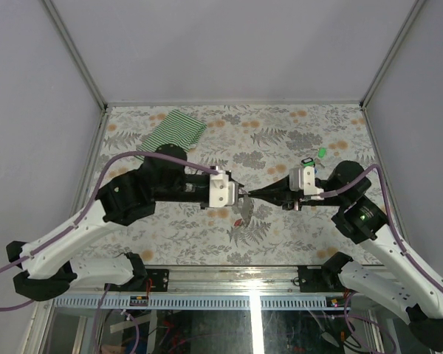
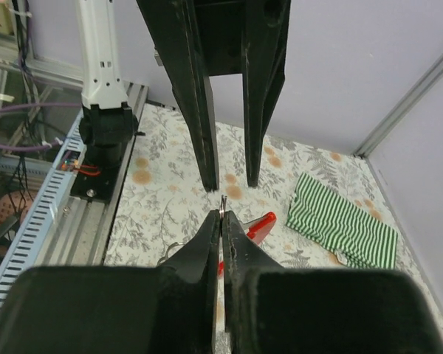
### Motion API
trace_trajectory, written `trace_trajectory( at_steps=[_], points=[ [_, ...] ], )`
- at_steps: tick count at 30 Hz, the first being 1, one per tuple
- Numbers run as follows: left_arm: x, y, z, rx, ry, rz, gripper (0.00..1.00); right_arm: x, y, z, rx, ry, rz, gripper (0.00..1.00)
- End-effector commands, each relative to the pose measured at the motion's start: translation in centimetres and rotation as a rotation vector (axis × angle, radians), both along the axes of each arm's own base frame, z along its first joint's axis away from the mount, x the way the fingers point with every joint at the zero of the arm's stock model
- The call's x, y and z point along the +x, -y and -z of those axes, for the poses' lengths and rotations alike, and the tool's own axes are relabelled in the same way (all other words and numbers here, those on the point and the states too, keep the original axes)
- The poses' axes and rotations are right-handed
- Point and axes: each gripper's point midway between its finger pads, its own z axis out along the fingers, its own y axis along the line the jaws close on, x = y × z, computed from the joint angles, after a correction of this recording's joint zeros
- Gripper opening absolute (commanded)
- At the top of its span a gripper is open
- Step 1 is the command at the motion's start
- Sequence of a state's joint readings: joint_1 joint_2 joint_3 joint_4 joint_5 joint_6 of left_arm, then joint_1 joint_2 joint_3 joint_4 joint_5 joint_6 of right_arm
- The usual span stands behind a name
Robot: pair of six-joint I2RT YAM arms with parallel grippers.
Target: Put the keys on the keyring
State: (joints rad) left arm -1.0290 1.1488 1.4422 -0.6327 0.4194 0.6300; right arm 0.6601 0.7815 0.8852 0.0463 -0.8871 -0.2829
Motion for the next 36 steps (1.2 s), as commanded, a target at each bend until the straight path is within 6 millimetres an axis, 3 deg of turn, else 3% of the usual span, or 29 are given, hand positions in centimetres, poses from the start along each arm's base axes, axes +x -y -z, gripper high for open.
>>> trace_trajectory(
  at_steps=[1,8,19,36],
  points=[
    [-1.2,-0.9,-4.0,-0.183,0.049,0.005,0.26,-2.6,0.2,-4.6,0.151,0.039,-0.093,0.0],
    [-2.3,-2.3,-4.4,-0.275,-0.018,-0.027,0.26,-4.5,0.3,-6.4,0.261,-0.035,-0.196,0.0],
    [-2.9,-1.5,-3.8,-0.311,-0.058,0.012,0.26,-5.4,-0.2,-7.7,0.336,-0.036,-0.271,0.0],
    [-4.5,-2.2,-5.1,-0.401,0.049,0.107,0.24,-6.3,-0.5,-6.4,0.337,0.423,-0.238,0.01]
  ],
)
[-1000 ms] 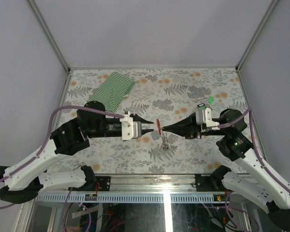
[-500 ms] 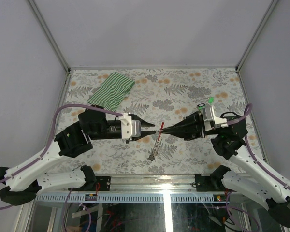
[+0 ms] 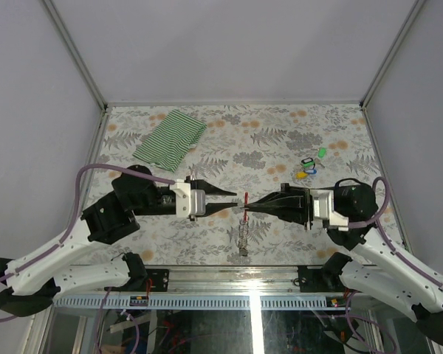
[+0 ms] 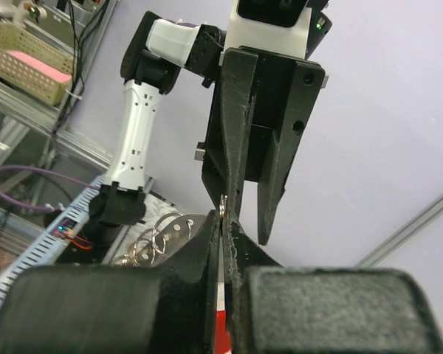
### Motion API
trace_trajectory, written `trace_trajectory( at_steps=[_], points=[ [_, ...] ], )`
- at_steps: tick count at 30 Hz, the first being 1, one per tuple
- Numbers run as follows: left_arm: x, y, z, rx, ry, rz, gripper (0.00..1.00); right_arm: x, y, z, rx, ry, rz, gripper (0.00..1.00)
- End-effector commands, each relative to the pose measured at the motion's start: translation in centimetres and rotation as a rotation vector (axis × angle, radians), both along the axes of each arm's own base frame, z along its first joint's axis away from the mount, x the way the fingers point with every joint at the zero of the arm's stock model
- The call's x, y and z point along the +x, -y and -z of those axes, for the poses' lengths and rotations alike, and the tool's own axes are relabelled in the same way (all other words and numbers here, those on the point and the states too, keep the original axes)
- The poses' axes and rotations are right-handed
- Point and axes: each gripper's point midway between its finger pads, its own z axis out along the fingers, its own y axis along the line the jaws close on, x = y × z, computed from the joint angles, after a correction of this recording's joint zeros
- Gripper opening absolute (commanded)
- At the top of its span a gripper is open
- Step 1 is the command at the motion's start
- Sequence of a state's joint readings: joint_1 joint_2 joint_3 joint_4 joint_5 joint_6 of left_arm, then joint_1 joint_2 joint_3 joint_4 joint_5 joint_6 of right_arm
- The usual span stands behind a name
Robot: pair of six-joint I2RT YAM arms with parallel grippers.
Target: Put the keys on the keyring
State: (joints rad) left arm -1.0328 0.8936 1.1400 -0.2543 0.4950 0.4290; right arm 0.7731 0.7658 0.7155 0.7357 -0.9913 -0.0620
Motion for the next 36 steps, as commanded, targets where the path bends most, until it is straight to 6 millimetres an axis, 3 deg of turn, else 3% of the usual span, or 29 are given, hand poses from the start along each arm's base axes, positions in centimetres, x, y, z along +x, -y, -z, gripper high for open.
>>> trace_trajectory(
  at_steps=[1,12,19,24,29,36],
  points=[
    [-1.1,-0.4,-2.3,-0.102,0.101,0.047,0.24,-0.5,0.5,-1.2,0.06,0.223,0.043,0.01],
    [-1.2,-0.5,-2.5,-0.121,0.1,0.048,0.25,0.8,0.7,0.2,-0.017,0.425,0.15,0.01],
    [-0.2,-0.4,-2.7,-0.149,0.041,-0.012,0.29,1.1,1.1,1.0,-0.06,0.435,0.187,0.01],
    [3.1,-0.3,-3.2,-0.226,-0.169,-0.202,0.39,2.5,1.6,2.1,-0.117,0.327,0.271,0.01],
    [7.2,-0.1,-2.4,-0.227,-0.437,-0.45,0.46,3.6,2.5,3.7,-0.191,0.138,0.351,0.0],
    [10.5,1.9,1.6,-0.083,-0.564,-0.586,0.5,4.2,4.2,4.9,-0.234,-0.099,0.454,0.0]
  ],
)
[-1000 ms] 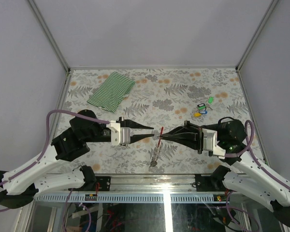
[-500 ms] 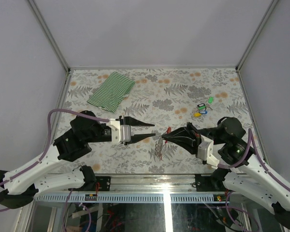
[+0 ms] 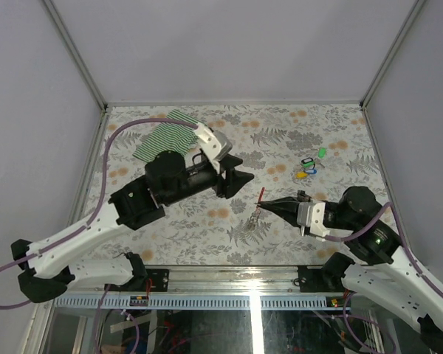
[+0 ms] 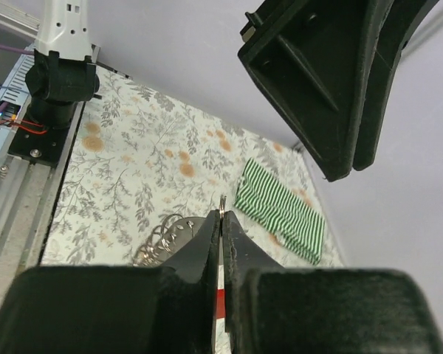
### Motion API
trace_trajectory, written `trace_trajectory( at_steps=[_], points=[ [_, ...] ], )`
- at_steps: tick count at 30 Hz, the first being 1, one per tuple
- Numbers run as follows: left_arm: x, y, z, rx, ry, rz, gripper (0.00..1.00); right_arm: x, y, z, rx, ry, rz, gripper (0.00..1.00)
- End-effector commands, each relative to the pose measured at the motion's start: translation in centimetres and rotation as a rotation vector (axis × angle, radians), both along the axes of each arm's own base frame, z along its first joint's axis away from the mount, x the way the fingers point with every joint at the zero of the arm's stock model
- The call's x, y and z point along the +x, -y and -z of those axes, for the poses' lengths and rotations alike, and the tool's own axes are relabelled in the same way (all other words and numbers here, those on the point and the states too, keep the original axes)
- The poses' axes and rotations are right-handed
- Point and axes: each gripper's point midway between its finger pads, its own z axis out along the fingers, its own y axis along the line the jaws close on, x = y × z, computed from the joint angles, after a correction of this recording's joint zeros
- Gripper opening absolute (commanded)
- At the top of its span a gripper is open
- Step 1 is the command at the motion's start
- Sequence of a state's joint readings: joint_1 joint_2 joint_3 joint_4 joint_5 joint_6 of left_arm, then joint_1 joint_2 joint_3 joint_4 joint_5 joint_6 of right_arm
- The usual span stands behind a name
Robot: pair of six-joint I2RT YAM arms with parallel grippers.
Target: Put the keys on the keyring
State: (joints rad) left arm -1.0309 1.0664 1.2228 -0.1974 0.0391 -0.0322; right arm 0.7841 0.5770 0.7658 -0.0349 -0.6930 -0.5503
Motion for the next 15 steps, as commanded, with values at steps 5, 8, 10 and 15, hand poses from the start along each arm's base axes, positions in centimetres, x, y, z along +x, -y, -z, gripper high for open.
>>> trace_trajectory(
  at_steps=[5,8,10,15],
  points=[
    [5.9,-0.1,2.5,-0.024,-0.199,-0.146,0.53,0.0,2.5,-1.2,0.033,-0.25,0.154,0.0],
    [8.0,0.5,3.9,0.004,-0.205,-0.165,0.54,0.0,3.3,-1.4,0.011,-0.317,0.198,0.0],
    [9.2,1.4,5.6,0.041,-0.229,-0.159,0.55,-0.2,3.5,-1.3,-0.009,-0.356,0.209,0.01],
    [12.7,4.0,9.8,0.103,-0.319,-0.152,0.56,0.0,4.3,-1.1,-0.003,-0.427,0.267,0.0]
  ],
)
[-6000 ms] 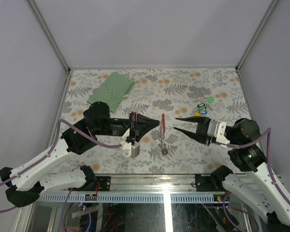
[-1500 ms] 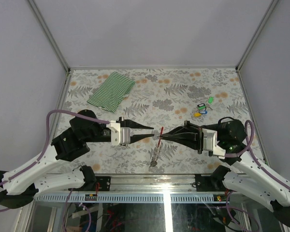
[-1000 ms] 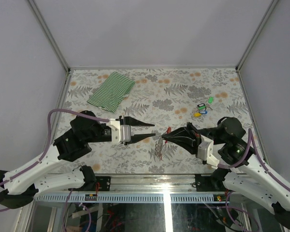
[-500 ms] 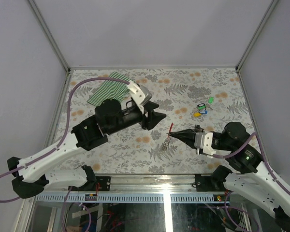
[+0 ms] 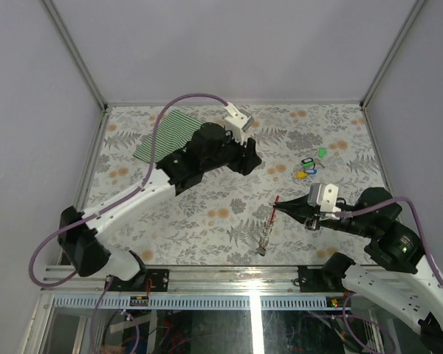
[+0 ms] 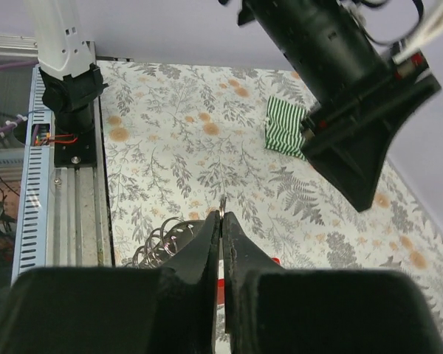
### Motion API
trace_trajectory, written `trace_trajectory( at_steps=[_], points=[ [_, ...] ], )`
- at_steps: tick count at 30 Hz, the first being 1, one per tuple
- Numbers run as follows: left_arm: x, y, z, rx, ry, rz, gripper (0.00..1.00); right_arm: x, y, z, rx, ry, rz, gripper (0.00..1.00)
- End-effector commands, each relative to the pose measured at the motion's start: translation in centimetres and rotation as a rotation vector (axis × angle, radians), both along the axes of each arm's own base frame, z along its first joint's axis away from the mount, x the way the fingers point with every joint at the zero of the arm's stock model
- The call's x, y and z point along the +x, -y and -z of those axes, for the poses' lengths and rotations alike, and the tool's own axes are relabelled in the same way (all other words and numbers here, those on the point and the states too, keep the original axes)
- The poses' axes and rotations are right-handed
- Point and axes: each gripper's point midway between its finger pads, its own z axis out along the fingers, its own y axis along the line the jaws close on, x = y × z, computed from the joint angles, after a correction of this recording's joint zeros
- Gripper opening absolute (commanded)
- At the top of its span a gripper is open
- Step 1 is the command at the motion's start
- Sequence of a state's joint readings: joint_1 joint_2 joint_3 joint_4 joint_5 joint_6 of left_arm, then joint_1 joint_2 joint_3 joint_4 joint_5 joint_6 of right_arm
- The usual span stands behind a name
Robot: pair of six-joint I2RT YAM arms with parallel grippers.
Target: Put the keys on the keyring
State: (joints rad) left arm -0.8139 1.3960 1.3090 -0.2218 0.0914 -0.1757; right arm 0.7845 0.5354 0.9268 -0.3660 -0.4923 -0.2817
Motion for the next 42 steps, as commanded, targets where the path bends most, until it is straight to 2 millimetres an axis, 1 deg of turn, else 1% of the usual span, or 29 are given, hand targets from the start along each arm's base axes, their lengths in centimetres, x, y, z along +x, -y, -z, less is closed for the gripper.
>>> trace_trajectory(
  at_steps=[1,2,4,5,10,13,16,19,21,26,32,34,35,37,39,42],
  points=[
    [2.8,2.8,1.3,-0.026,-0.051,0.023,0.56,0.2,1.0,-1.1,0.039,-0.08,0.082,0.0],
    [3.6,3.6,1.9,-0.017,-0.067,0.026,0.56,0.2,1.0,-1.2,0.047,-0.093,0.089,0.0],
    [4.8,5.1,3.9,0.018,-0.103,0.04,0.56,0.2,1.1,-1.4,0.062,-0.119,0.099,0.0],
    [5.4,6.0,5.9,0.044,-0.141,0.048,0.56,0.3,1.0,-1.5,0.071,-0.132,0.104,0.0],
    [7.6,9.6,11.0,0.09,-0.218,0.08,0.58,0.7,0.7,-1.6,0.104,-0.202,0.128,0.0],
    [8.6,11.5,13.5,0.128,-0.225,0.091,0.58,1.1,0.6,-1.4,0.108,-0.244,0.157,0.0],
    [9.8,13.0,15.4,0.166,-0.208,0.087,0.58,1.7,0.5,-1.3,0.116,-0.291,0.191,0.0],
    [10.7,14.5,16.3,0.175,-0.188,0.09,0.56,2.4,0.5,-1.3,0.14,-0.332,0.234,0.0],
    [11.2,15.2,17.3,0.176,-0.181,0.093,0.55,3.0,0.4,-1.3,0.167,-0.355,0.265,0.0],
    [12.6,16.4,18.8,0.177,-0.164,0.094,0.53,3.9,0.0,-1.2,0.197,-0.41,0.304,0.0],
    [13.2,17.9,20.3,0.161,-0.151,0.127,0.53,3.8,-0.6,-1.2,0.212,-0.435,0.282,0.0],
    [13.7,18.2,20.5,0.154,-0.142,0.126,0.52,3.9,-0.6,-1.2,0.21,-0.435,0.284,0.0],
    [13.8,18.3,21.1,0.159,-0.145,0.124,0.52,3.9,-0.6,-1.2,0.21,-0.436,0.285,0.0],
    [14.4,18.6,21.2,0.151,-0.138,0.118,0.51,3.8,-0.6,-1.2,0.208,-0.439,0.285,0.0],
    [14.9,18.9,22.0,0.145,-0.142,0.111,0.51,3.8,-0.6,-1.2,0.204,-0.442,0.281,0.0],
    [15.4,19.1,22.4,0.131,-0.143,0.105,0.5,3.7,-0.6,-1.3,0.207,-0.445,0.277,0.0]
  ],
)
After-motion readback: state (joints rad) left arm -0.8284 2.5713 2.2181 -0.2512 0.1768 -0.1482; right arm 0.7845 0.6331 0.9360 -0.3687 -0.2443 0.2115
